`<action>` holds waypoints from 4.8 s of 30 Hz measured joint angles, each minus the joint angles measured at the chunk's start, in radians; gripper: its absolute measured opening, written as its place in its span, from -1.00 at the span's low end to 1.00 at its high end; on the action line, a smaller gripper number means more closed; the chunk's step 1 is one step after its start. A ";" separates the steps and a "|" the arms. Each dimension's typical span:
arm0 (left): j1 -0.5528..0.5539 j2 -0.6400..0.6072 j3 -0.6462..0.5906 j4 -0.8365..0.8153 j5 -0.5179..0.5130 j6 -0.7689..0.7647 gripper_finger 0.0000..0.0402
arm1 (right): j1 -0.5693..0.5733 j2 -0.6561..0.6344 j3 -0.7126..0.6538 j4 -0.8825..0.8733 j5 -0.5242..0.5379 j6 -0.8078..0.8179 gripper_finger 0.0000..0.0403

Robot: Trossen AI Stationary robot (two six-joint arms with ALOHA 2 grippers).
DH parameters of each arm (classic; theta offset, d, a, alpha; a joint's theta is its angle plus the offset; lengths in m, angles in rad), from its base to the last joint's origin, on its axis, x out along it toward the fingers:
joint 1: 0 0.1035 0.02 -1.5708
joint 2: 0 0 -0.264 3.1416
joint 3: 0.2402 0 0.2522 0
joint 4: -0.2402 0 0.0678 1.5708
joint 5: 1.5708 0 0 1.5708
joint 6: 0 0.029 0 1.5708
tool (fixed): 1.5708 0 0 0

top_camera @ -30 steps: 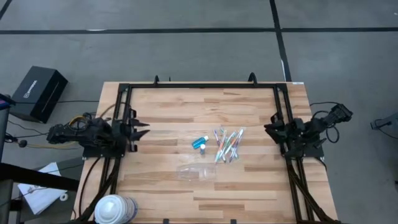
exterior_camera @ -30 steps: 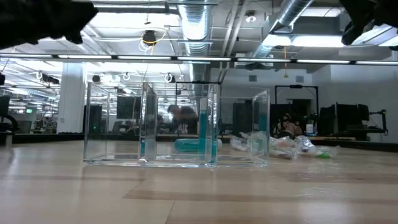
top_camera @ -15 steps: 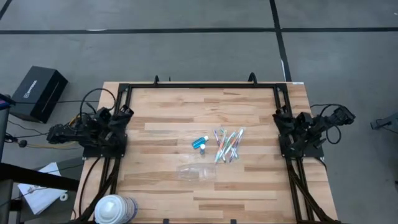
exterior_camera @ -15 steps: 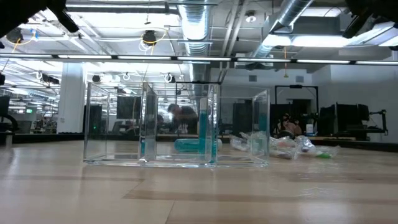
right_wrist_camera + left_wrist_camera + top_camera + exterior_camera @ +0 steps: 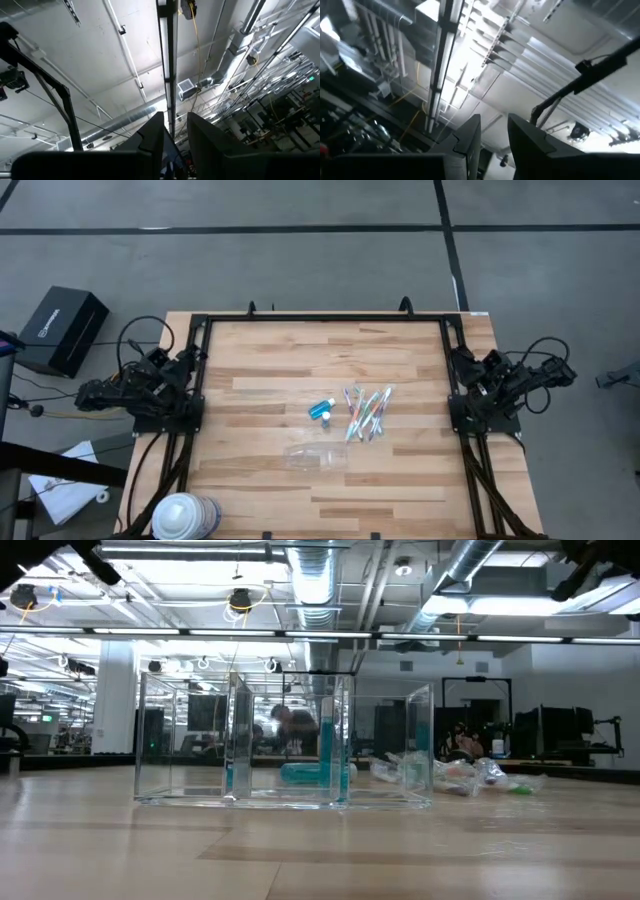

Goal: Pick & Place toothbrushing station
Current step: Put the blue mouthwash into the transparent organizer

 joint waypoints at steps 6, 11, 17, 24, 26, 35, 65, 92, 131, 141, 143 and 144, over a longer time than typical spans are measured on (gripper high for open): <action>0.000 0.099 0.000 -0.001 -0.086 -0.083 -0.54 | -0.001 0.000 0.000 0.061 0.071 -0.010 -0.62; 0.000 0.309 0.107 -0.094 -0.166 -0.187 -0.54 | -0.016 0.021 0.116 -0.052 0.057 0.036 -0.62; 0.008 0.684 0.445 -0.431 -0.100 -0.088 -0.54 | -0.038 0.247 0.493 -0.557 0.166 0.009 -0.62; 0.076 1.006 0.850 -1.027 0.113 -0.020 -0.54 | -0.097 0.561 1.025 -1.330 0.209 0.048 -0.62; 0.089 1.070 0.934 -1.184 0.134 0.033 -0.54 | -0.115 0.636 1.145 -1.488 0.202 0.060 -0.62; 0.135 1.198 1.077 -1.704 0.097 0.187 -0.54 | -0.274 0.920 1.403 -1.998 -0.047 0.182 -0.62; 0.136 0.637 0.634 -1.888 -0.076 -0.124 -0.54 | -0.388 1.742 1.759 -1.898 -0.604 -0.027 -0.61; 0.135 0.638 0.605 -1.870 -0.057 -0.083 -0.54 | -0.397 1.895 1.792 -1.928 -0.811 0.132 -0.59; 0.135 0.638 0.605 -1.870 -0.085 -0.087 -0.54 | -0.384 1.959 1.771 -1.996 -0.737 0.097 -0.16; 0.135 0.638 0.605 -1.870 -0.086 -0.087 -0.54 | -0.390 1.959 1.697 -1.947 -0.725 0.113 -0.17; 0.135 0.638 0.605 -1.870 -0.086 -0.087 -0.54 | -0.387 1.959 1.683 -1.953 -0.725 0.113 -0.17; 0.135 0.638 0.605 -1.870 -0.086 -0.087 -0.54 | -0.385 1.958 1.676 -1.946 -0.725 0.113 -0.17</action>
